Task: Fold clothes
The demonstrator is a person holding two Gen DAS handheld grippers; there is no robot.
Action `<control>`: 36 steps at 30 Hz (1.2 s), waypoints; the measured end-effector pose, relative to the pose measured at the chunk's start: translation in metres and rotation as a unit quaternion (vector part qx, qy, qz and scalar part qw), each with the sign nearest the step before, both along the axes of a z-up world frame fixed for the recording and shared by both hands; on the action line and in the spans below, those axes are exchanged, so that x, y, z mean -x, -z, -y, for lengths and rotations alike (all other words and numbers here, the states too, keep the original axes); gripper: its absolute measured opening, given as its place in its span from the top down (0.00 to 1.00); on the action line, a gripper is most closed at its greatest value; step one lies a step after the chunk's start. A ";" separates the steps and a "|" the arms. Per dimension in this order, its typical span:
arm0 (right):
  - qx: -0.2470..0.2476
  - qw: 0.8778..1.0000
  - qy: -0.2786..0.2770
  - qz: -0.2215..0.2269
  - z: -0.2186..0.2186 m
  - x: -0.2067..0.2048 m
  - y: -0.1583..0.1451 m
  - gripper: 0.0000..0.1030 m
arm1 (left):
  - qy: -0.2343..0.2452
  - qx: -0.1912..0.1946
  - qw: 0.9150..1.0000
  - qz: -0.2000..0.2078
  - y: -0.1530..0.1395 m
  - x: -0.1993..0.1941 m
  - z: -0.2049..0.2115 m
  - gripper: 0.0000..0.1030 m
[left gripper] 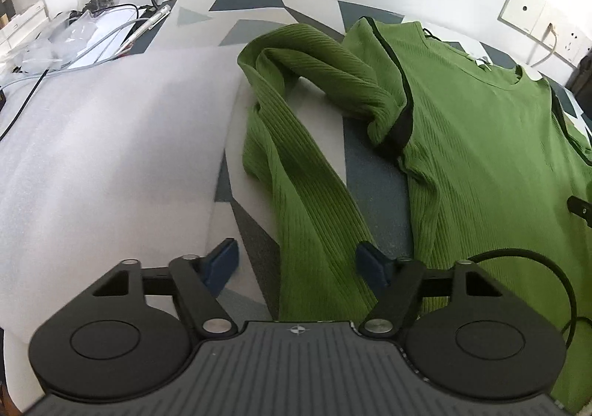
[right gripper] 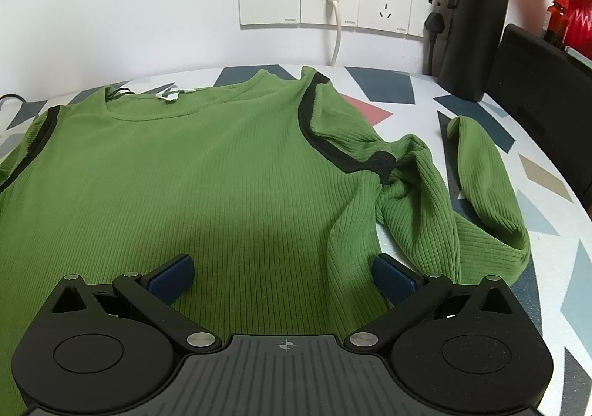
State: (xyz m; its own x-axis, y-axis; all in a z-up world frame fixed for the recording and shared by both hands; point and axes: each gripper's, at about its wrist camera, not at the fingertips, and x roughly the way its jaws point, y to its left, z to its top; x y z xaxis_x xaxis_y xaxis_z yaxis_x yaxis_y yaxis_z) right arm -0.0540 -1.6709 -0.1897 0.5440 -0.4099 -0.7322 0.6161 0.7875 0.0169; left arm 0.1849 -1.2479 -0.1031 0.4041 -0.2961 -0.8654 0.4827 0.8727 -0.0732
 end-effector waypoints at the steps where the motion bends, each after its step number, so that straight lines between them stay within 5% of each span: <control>1: -0.001 1.000 0.000 -0.001 0.000 0.000 0.000 0.01 | 0.005 -0.006 1.000 0.006 -0.001 0.000 0.001 0.51; 4: -0.002 1.000 0.000 -0.003 0.000 -0.001 -0.001 0.01 | 0.020 0.004 1.000 0.014 -0.005 -0.002 0.002 0.91; 9: -0.004 1.000 -0.002 -0.006 0.001 -0.001 -0.001 0.01 | -0.038 0.085 0.994 0.053 -0.040 -0.017 -0.020 0.93; 13: -0.008 1.000 -0.006 -0.012 0.002 -0.002 -0.002 0.01 | -0.101 0.148 0.974 0.140 -0.100 -0.031 -0.048 0.93; 17: -0.014 1.000 -0.008 -0.020 0.004 -0.004 -0.004 0.01 | -0.056 0.190 0.967 0.161 -0.138 -0.037 -0.041 0.93; 22: -0.023 0.999 -0.010 -0.034 0.008 -0.009 -0.006 0.01 | 0.020 0.198 0.973 0.117 -0.122 -0.044 0.016 0.93; 36: -0.006 0.998 0.045 -0.038 0.026 0.030 -0.007 0.01 | 0.144 0.207 0.968 -0.003 -0.041 -0.020 0.178 0.93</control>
